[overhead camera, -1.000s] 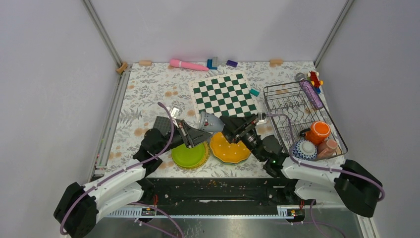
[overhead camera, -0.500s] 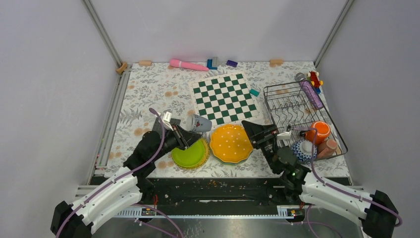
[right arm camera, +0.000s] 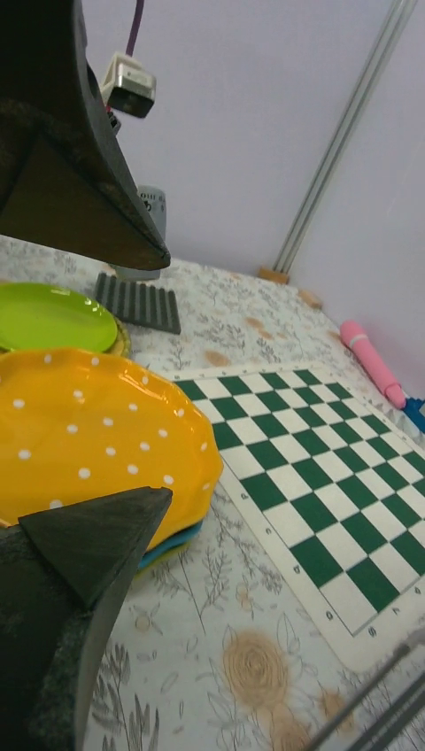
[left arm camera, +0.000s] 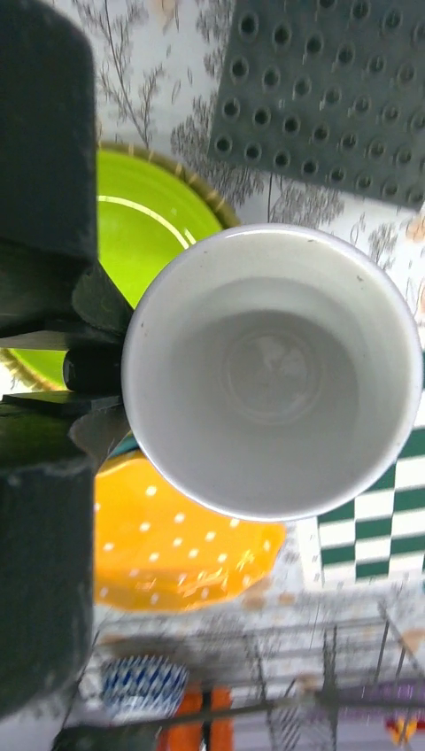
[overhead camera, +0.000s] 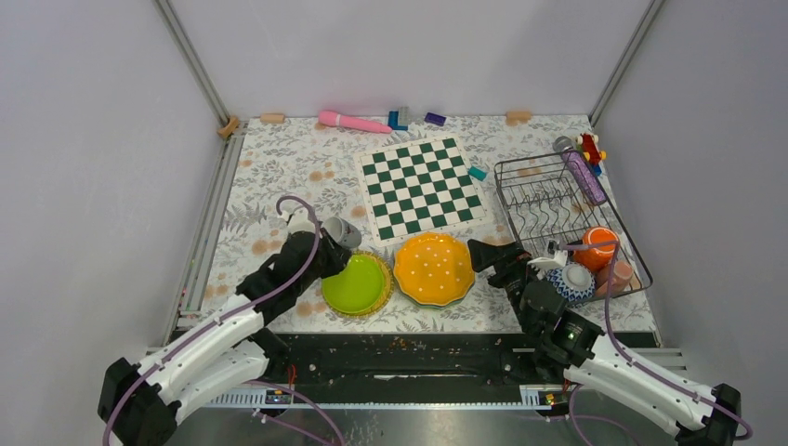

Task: Unload the mixed dishes from the dish rack
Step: Place the cup at the center of the board.

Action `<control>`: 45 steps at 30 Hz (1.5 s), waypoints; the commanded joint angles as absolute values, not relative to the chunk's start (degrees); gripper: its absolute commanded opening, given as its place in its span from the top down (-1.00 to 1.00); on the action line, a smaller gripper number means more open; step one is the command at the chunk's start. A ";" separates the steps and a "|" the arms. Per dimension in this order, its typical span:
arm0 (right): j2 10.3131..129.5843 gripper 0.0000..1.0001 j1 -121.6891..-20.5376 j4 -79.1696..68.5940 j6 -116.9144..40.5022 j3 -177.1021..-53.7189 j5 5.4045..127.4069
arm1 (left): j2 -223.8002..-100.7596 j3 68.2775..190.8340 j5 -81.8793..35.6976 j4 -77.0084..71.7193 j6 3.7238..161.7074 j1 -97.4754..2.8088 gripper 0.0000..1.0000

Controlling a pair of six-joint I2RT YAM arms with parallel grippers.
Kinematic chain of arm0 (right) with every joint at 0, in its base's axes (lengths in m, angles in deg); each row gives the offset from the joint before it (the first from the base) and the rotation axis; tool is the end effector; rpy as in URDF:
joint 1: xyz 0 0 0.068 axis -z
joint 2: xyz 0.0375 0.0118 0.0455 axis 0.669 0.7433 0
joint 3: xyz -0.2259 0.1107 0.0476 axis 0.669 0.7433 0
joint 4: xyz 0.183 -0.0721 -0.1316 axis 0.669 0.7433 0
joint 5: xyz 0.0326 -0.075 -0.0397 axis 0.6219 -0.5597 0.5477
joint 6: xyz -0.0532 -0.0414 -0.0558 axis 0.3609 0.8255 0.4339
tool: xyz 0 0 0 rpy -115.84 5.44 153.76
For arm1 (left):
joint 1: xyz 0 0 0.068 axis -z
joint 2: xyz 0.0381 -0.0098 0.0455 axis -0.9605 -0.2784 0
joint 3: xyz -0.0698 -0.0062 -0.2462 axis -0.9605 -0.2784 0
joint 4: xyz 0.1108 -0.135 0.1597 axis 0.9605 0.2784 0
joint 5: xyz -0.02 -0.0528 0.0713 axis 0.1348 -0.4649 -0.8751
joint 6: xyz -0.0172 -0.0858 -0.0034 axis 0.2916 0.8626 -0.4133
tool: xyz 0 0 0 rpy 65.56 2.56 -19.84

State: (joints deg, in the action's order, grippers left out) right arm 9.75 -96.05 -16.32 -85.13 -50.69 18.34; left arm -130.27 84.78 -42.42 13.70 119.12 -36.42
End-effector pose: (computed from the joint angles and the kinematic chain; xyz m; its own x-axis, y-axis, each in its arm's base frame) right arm 0.1277 0.0902 0.2238 -0.1873 0.7874 -0.5873 -0.1433 0.5695 0.8094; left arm 0.1656 -0.1079 0.2048 -0.6129 -0.4492 -0.6501 0.0137 0.8166 -0.5771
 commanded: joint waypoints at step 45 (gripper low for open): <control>9.08 -0.99 -96.23 22.67 -75.06 -66.21 -1.69 | -170.55 103.08 -52.94 8.55 107.44 -38.77 0.16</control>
